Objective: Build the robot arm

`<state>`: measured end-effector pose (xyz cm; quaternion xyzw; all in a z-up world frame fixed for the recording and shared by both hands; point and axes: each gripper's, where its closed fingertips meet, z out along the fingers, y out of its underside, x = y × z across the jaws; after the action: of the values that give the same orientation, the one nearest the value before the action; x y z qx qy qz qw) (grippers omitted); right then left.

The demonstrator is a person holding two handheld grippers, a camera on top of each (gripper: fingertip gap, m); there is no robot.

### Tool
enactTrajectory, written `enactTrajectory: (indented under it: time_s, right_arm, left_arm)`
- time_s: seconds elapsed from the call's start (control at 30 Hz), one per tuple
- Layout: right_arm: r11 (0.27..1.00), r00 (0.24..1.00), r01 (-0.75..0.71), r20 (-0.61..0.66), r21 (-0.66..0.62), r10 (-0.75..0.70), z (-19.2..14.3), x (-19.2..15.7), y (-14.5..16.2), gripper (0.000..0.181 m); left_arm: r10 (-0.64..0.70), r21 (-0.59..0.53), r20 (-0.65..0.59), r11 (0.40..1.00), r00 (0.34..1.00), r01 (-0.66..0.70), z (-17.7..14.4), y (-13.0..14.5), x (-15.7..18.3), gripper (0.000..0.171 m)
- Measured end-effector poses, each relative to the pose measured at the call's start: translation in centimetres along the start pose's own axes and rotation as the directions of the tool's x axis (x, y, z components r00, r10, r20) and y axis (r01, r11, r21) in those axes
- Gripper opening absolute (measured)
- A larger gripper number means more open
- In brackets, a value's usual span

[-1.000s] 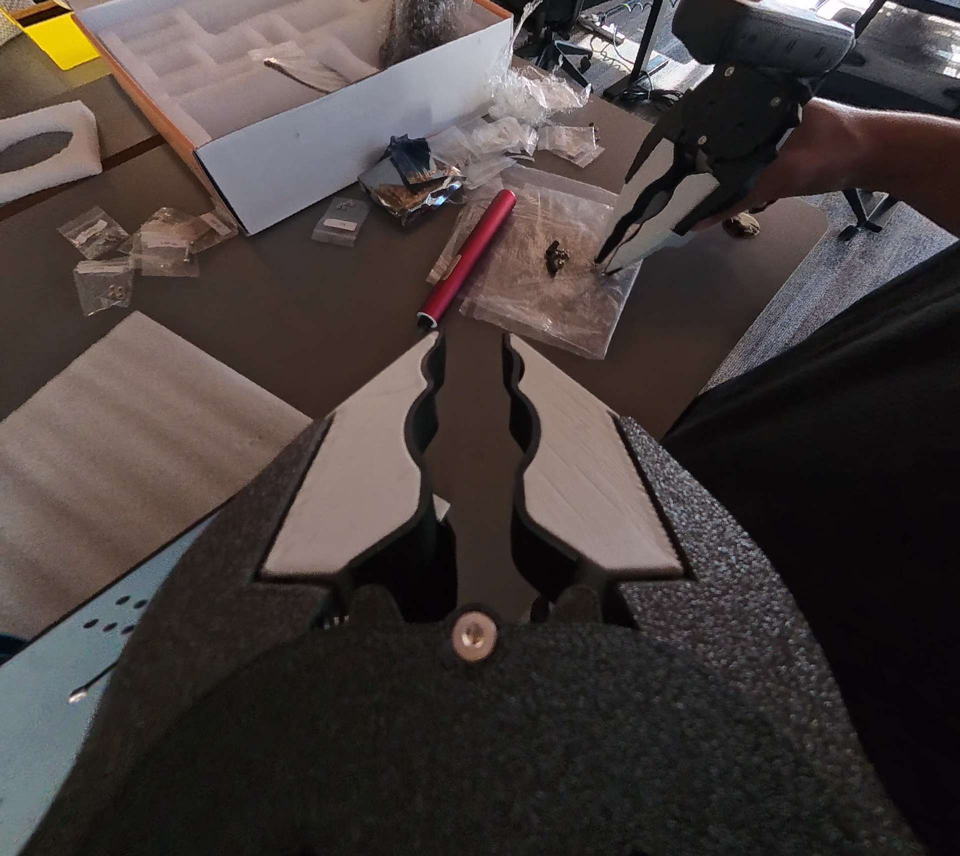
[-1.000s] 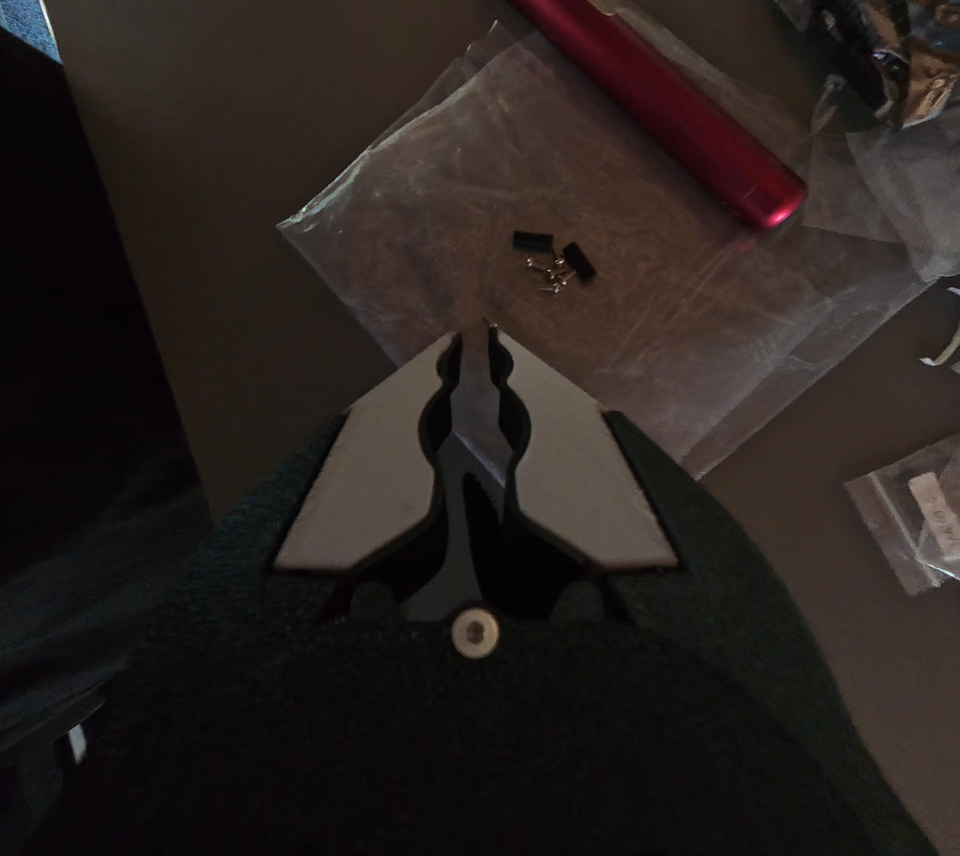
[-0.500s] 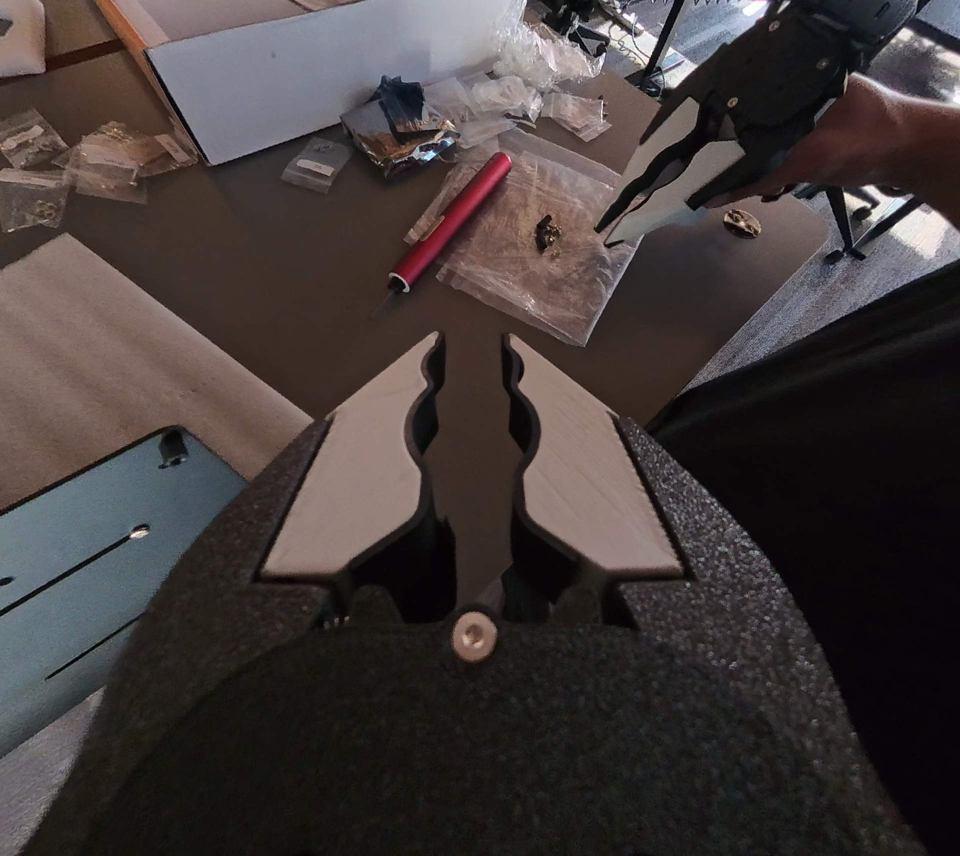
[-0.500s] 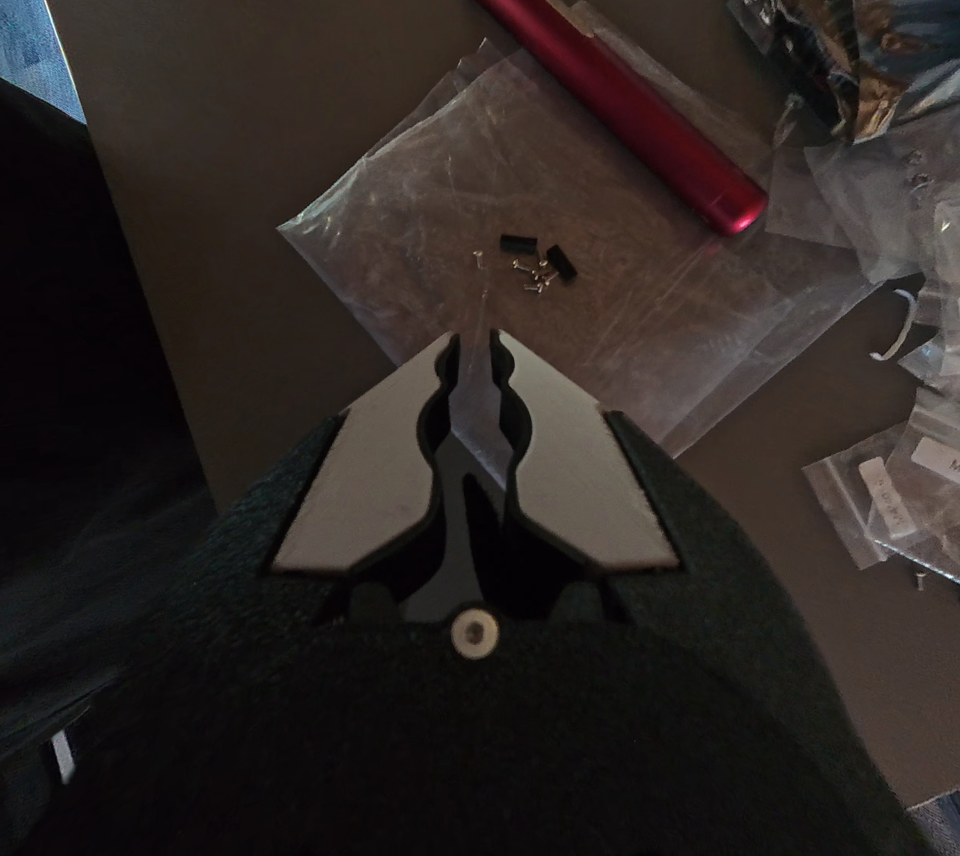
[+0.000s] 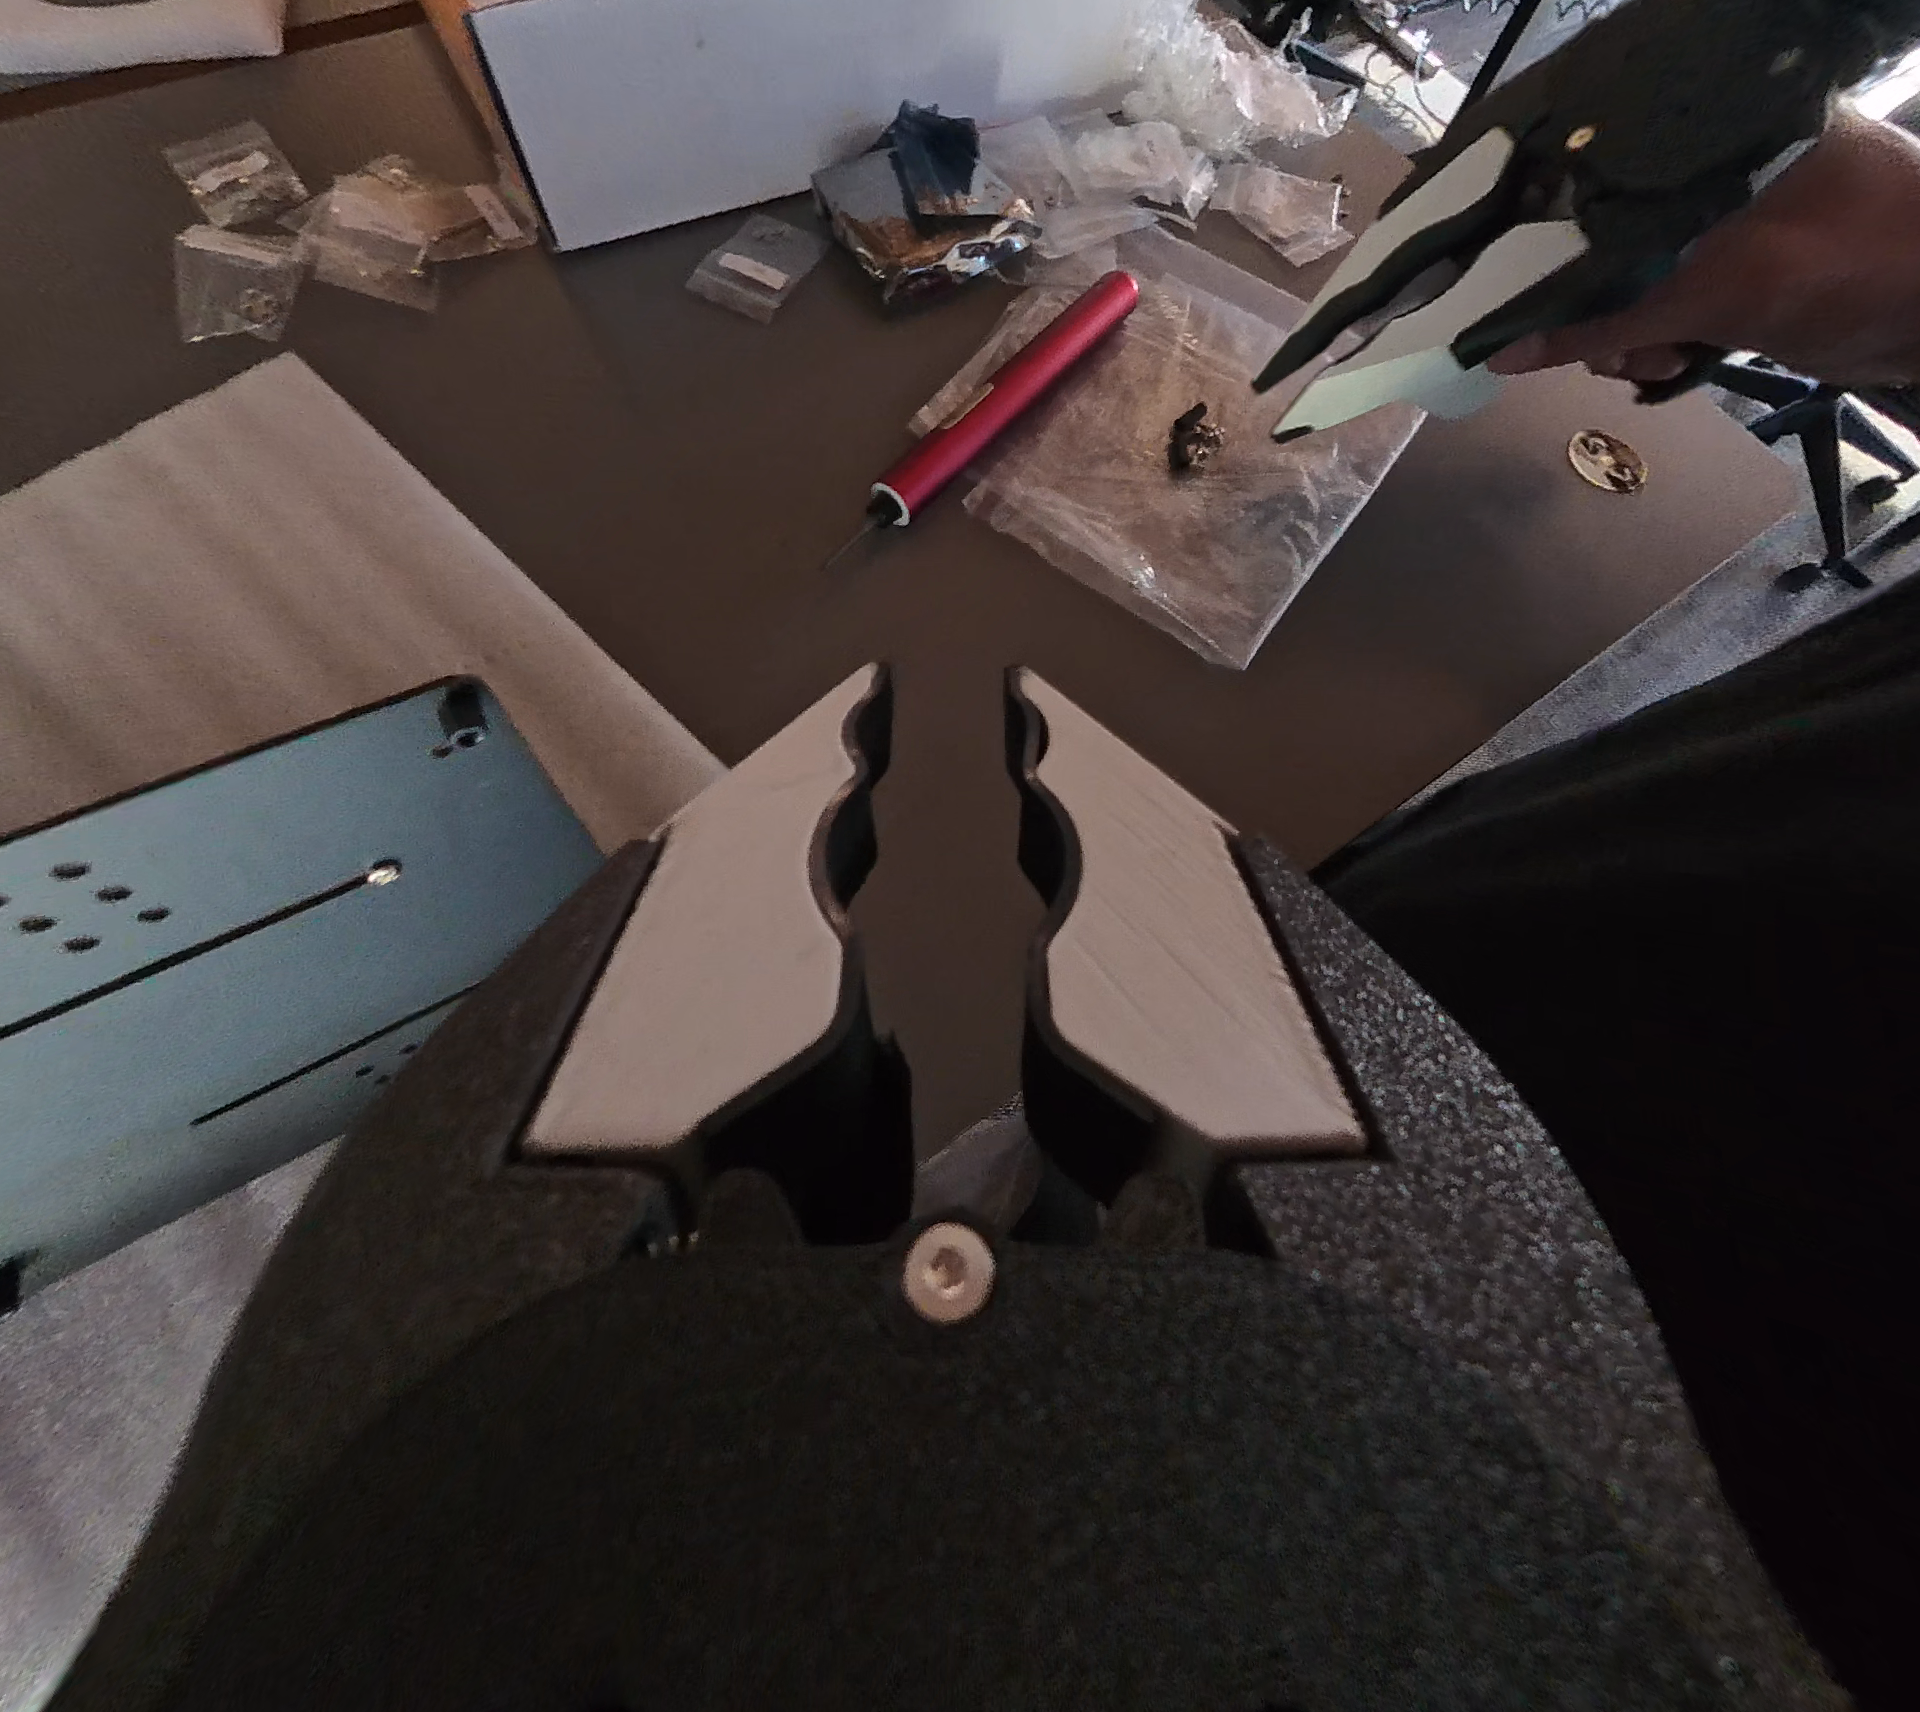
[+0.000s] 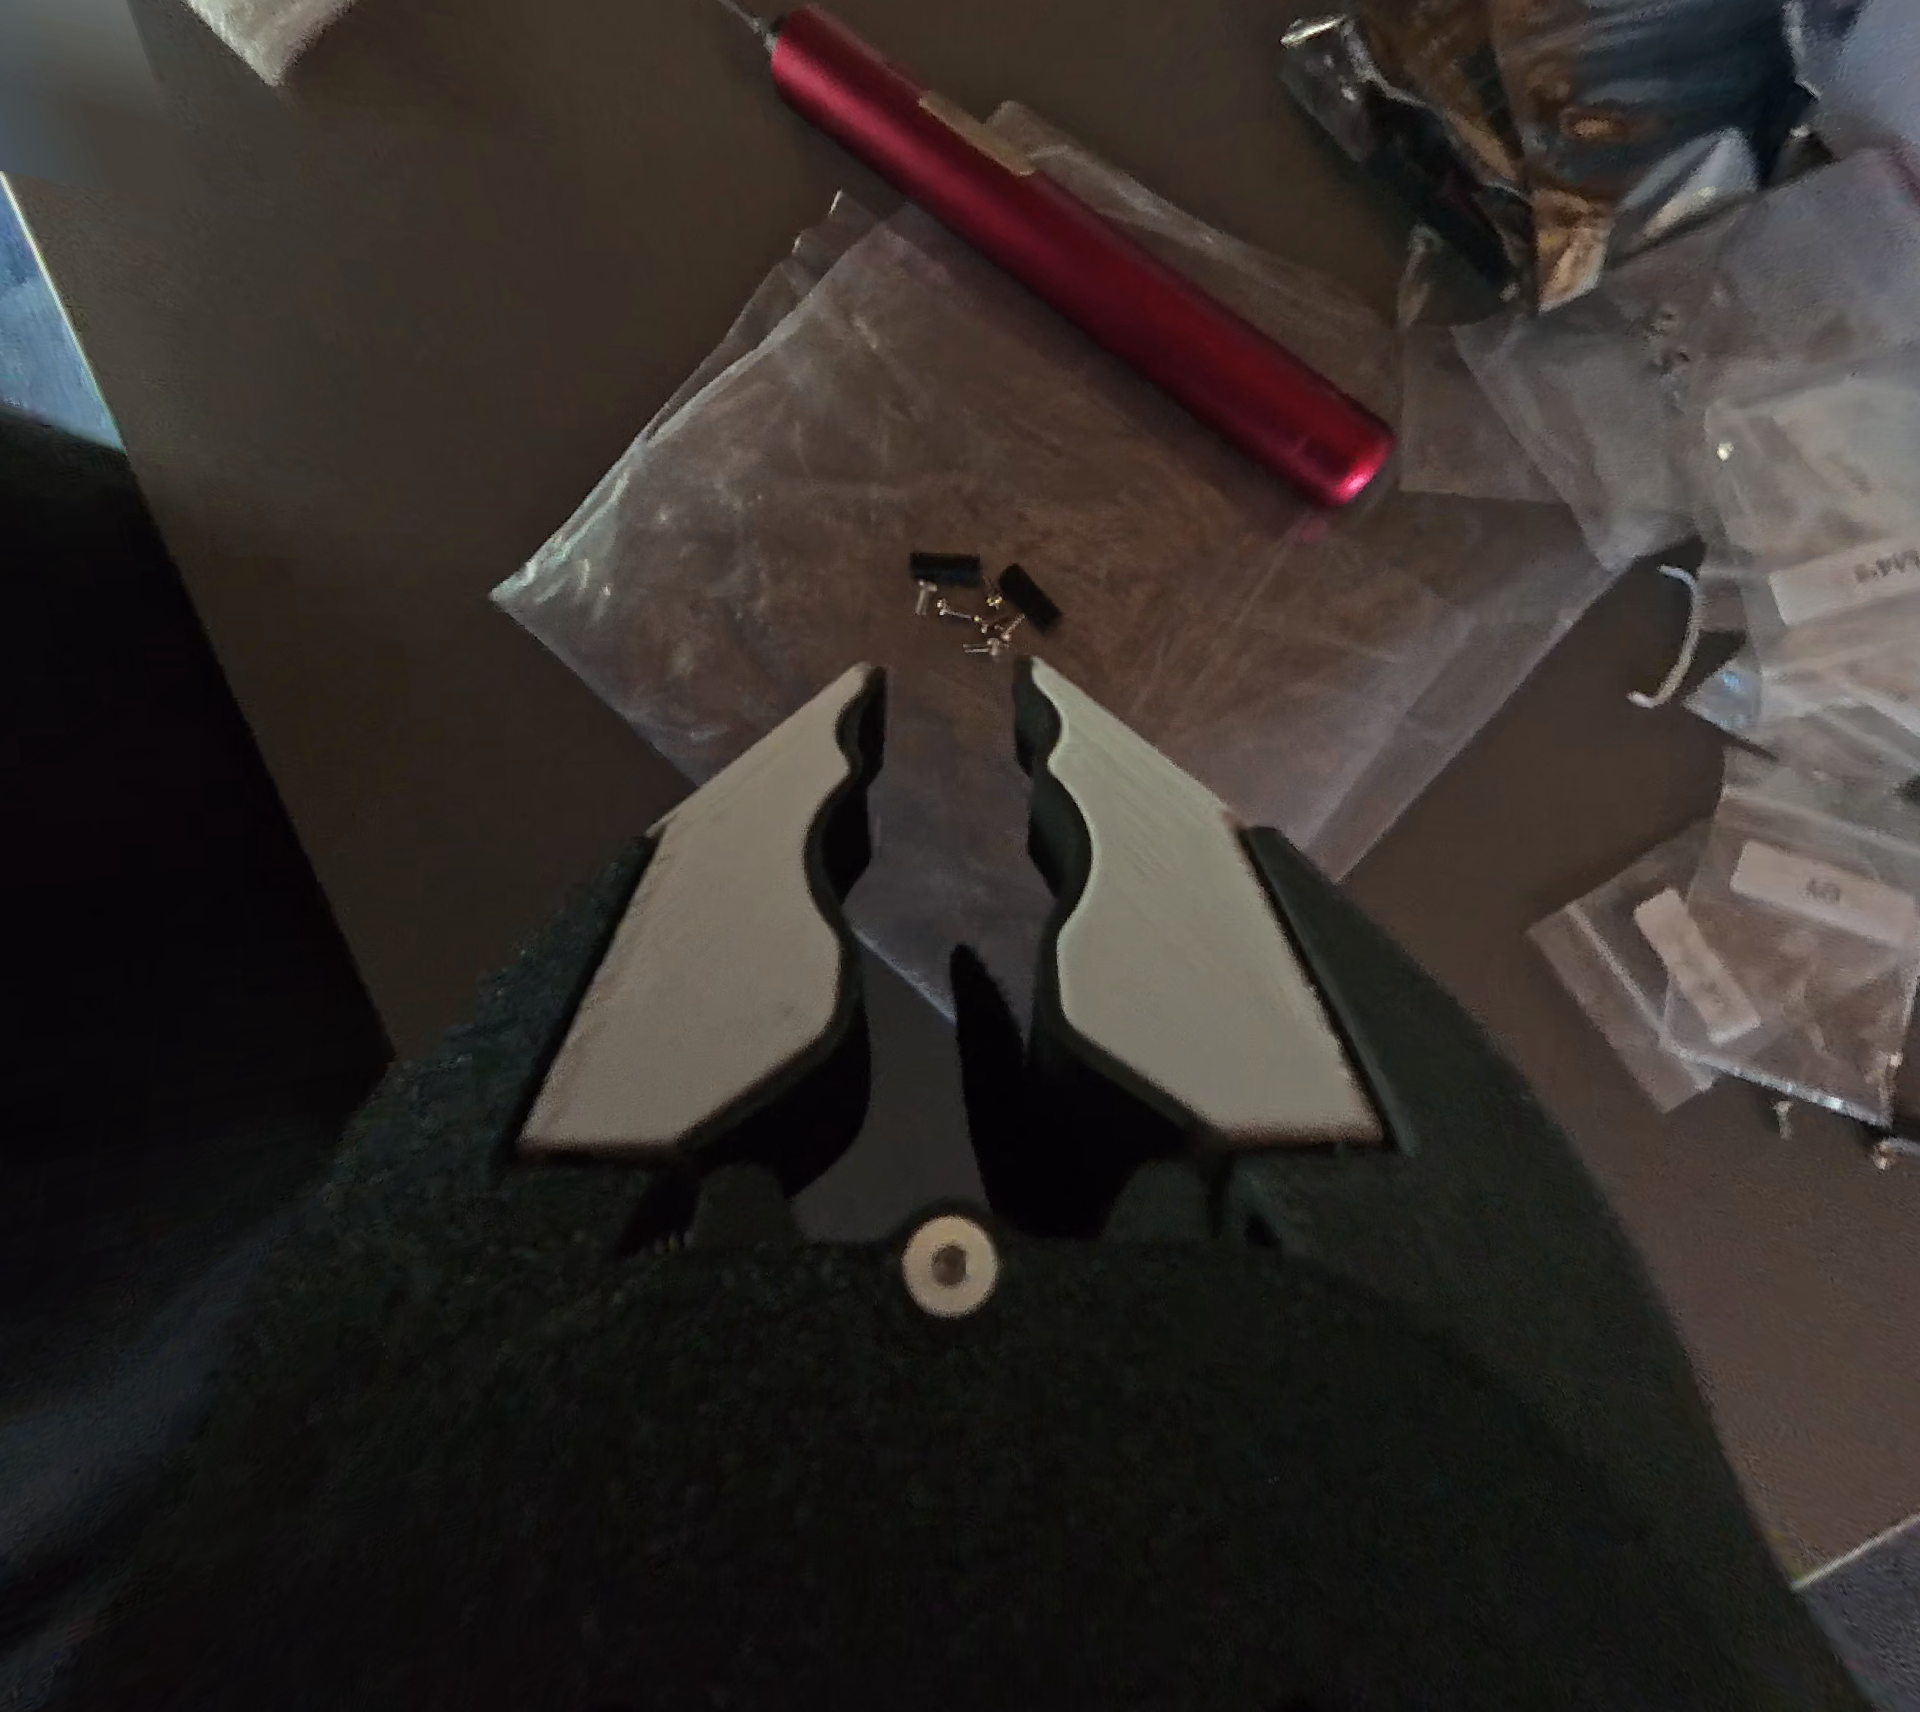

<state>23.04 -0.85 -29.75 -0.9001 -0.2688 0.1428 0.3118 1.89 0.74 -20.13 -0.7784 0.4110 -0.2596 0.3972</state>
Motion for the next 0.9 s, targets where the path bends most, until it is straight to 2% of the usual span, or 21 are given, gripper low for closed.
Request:
enactTrajectory:
  time_s: [0.1,0.27,0.5,0.9]
  right_arm:
    - [0.996,0.997,-0.075,-0.022,0.051,0.076,-0.5,-1.0,-0.4,0.026]
    - [0.997,0.988,-0.075,-0.131,0.012,0.076,0.3,-1.0,1.0,0.026]
    - [0.991,0.987,-0.125,-0.1,0.045,0.129,2.3,-1.2,-0.7,0.024]
    - [0.997,0.993,-0.077,-0.092,-0.014,0.075,3.4,-1.3,-0.4,0.015]
  left_arm:
    - [-0.011,0.021,0.044,1.0,0.999,0.01,-0.6,0.0,-0.7,0.02]
    - [-0.09,0.033,0.04,0.995,0.995,0.089,-0.6,0.5,-1.5,0.02]
    - [-0.054,0.008,0.035,0.999,0.998,0.054,-0.1,0.2,-2.4,0.02]
    - [-0.07,0.001,0.033,0.998,0.997,0.07,0.4,0.4,-3.3,0.02]
